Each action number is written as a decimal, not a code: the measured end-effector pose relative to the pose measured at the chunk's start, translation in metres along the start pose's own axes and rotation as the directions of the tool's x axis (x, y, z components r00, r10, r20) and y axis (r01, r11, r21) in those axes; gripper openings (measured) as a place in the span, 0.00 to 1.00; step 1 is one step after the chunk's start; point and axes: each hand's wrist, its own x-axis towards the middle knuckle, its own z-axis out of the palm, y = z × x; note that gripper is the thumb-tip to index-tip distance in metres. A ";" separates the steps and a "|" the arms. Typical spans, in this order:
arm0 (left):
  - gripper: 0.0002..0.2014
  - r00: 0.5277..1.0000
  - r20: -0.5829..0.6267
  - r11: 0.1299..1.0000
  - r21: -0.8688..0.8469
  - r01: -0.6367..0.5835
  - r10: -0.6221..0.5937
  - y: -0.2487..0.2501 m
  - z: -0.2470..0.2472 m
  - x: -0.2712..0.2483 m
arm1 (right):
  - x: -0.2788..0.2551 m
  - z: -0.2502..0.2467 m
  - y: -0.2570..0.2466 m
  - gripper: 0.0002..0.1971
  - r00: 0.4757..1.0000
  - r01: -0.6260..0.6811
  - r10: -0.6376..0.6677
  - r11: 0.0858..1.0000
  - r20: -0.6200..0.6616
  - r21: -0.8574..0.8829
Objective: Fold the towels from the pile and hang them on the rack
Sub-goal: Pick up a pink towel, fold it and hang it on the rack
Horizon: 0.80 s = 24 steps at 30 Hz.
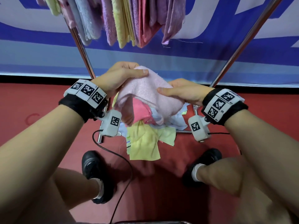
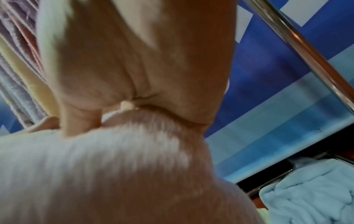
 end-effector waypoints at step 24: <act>0.07 0.857 -0.128 0.821 0.389 -0.419 0.498 0.340 -0.012 -0.109 | -0.167 -0.156 -0.268 0.26 0.774 0.497 -0.382 0.860 -0.504 0.111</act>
